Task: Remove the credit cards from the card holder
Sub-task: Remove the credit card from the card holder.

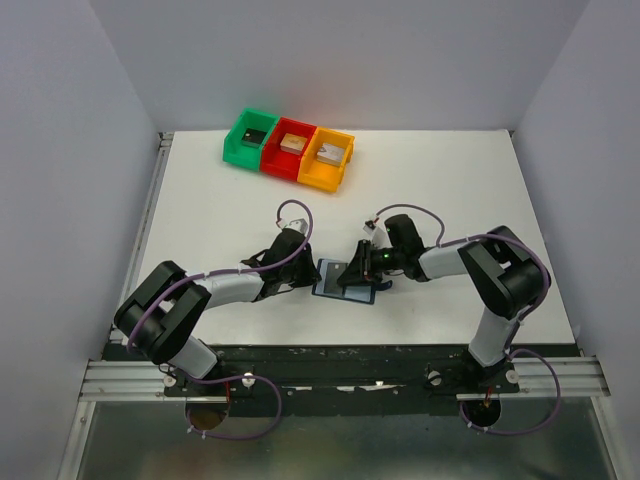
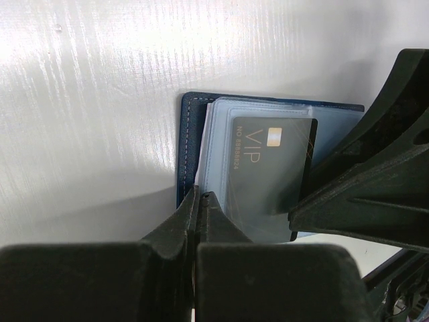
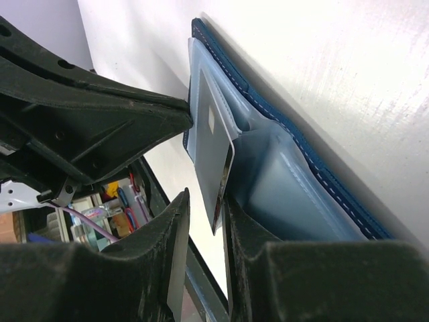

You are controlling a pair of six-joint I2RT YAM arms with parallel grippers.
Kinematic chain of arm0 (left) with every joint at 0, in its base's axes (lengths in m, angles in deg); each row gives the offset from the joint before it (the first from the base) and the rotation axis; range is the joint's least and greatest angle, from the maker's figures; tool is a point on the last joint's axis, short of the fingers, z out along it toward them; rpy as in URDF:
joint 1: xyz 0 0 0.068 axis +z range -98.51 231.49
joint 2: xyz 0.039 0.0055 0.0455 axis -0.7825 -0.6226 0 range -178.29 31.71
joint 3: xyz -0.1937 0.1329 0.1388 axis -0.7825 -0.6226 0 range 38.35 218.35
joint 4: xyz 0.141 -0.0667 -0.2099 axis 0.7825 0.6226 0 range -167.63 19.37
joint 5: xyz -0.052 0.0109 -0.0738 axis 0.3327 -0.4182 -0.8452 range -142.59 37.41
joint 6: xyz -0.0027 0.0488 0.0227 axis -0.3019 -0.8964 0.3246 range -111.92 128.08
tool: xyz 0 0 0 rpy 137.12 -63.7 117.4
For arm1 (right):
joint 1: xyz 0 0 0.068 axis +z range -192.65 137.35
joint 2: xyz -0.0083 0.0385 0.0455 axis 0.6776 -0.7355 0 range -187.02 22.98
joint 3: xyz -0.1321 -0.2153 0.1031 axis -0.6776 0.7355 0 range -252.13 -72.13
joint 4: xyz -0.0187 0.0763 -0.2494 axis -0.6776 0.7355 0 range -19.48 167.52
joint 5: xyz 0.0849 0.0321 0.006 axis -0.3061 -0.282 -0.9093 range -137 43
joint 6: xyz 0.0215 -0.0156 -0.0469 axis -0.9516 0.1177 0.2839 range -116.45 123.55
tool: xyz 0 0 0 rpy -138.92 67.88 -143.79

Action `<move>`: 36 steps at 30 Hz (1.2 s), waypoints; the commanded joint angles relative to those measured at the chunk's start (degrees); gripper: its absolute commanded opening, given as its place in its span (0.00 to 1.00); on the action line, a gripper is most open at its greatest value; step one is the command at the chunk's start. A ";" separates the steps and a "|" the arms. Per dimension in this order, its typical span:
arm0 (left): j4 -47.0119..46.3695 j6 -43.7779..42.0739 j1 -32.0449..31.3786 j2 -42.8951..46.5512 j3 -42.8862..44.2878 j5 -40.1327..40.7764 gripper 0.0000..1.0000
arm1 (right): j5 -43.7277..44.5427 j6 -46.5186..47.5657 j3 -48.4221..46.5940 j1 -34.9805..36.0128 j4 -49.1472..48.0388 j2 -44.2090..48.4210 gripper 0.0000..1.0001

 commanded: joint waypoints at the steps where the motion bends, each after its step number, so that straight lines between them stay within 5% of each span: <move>1: 3.73 -0.09 -0.13 -1.00 -1.32 2.28 0.00 | -2.11 -1.54 1.21 -0.38 -5.47 0.65 0.33; 36: -5.94 -1.15 -1.01 -1.97 -3.08 -3.26 0.00 | -5.72 -7.09 -8.63 3.39 -6.80 -11.48 0.39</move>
